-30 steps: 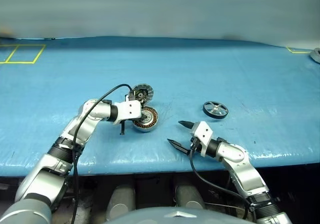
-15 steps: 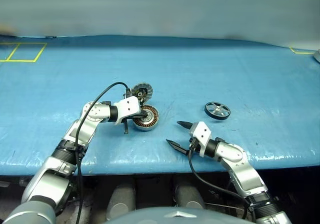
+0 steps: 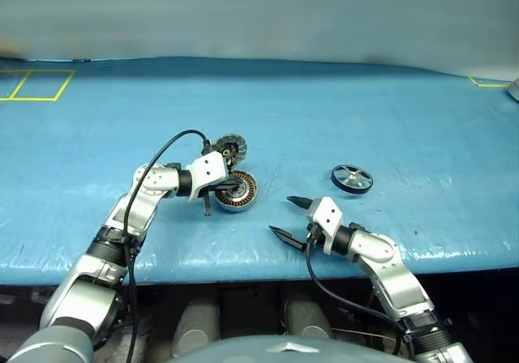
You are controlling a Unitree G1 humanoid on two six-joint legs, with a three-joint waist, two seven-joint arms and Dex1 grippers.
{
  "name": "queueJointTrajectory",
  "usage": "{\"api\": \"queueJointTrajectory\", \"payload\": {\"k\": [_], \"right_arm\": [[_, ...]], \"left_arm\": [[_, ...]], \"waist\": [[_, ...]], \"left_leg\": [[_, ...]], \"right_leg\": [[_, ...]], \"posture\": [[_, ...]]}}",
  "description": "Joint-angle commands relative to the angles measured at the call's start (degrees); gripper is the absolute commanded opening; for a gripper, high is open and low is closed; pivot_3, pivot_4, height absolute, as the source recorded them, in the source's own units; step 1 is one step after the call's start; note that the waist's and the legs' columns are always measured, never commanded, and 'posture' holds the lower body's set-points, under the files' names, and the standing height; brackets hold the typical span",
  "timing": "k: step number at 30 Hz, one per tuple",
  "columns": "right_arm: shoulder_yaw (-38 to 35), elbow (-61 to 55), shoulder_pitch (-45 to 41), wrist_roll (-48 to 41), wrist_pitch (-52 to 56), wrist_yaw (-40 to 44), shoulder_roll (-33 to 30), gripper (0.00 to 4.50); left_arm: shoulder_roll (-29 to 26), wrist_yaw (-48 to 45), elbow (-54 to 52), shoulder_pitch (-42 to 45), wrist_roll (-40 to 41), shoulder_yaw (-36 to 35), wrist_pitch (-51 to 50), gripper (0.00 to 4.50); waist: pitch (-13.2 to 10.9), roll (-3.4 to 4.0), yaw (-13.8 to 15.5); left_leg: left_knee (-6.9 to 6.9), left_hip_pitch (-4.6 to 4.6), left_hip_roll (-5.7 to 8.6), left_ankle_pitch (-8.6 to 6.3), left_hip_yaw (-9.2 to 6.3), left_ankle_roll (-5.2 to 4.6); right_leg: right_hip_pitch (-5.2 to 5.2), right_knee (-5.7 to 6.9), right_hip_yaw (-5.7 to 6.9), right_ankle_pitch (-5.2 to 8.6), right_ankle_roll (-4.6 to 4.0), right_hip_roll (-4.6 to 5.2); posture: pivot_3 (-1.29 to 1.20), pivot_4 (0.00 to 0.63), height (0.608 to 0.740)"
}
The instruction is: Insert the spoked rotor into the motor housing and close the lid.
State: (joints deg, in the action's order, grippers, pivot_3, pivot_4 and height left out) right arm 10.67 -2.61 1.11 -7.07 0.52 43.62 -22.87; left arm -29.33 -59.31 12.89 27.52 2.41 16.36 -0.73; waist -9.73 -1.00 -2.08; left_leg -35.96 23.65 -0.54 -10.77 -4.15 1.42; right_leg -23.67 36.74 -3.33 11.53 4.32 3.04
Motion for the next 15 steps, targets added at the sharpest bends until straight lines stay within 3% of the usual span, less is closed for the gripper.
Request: {"api": "queueJointTrajectory", "payload": {"k": [1,15], "right_arm": [[-0.27,-1.57,-0.52,-0.5,-0.57,-0.12,0.0,4.5],[-0.31,-2.09,0.03,-0.45,-0.33,-0.68,0.02,4.5]], "left_arm": [[0.1,-0.36,-1.32,0.58,-0.64,0.44,0.32,0.03],[-0.96,0.11,0.88,0.4,-6.54,3.3,1.0,0.03]], "waist": [[0.0,0.0,-0.02],[0.0,-0.01,0.01]], "left_leg": [[0.0,0.0,0.0,0.0,0.0,0.0],[0.0,-0.03,0.0,0.0,0.0,0.0]], "right_leg": [[0.0,0.0,0.0,0.0,0.0,0.0],[0.03,0.0,0.0,0.0,0.0,0.0]], "posture": [[0.0,0.15,0.74],[0.0,0.15,0.74]]}}
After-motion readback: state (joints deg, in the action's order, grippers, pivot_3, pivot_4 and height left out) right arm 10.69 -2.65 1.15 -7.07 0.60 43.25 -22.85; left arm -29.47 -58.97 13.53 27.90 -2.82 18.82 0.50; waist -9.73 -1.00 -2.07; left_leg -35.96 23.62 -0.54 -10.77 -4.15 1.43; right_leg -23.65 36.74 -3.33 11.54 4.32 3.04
